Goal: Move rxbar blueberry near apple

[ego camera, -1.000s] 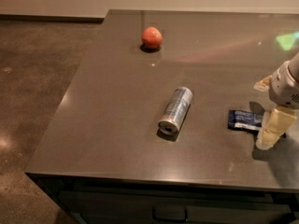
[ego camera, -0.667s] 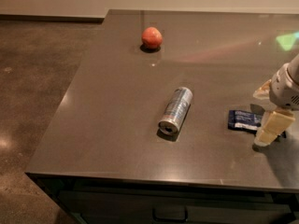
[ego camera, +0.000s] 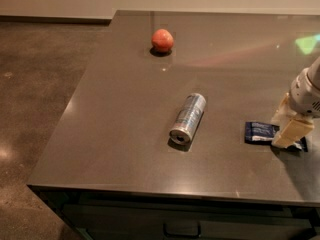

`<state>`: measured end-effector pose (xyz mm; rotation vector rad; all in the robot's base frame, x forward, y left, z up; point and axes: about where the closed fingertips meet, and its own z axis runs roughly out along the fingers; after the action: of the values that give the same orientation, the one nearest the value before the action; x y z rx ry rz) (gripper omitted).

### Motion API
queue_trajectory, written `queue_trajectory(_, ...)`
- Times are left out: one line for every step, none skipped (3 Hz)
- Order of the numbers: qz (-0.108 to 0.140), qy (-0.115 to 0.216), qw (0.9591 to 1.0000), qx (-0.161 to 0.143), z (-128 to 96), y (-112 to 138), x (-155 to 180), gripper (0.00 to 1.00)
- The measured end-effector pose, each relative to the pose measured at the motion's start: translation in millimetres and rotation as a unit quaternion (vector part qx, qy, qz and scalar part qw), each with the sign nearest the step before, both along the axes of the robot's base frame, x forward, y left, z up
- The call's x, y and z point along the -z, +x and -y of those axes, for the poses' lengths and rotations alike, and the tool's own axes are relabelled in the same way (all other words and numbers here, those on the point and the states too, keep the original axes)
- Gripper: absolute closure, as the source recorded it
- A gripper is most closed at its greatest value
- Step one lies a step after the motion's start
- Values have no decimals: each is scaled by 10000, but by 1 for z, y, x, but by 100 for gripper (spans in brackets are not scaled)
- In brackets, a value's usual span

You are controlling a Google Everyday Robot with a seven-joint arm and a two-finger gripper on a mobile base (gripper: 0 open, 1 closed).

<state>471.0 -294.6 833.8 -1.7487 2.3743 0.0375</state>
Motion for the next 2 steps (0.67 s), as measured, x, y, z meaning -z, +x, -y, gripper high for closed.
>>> queue_trajectory(-1, -1, 10000, 0, 0, 0, -3, 87)
queue_trajectory(-68, -51, 10000, -47, -1, 2, -9, 100)
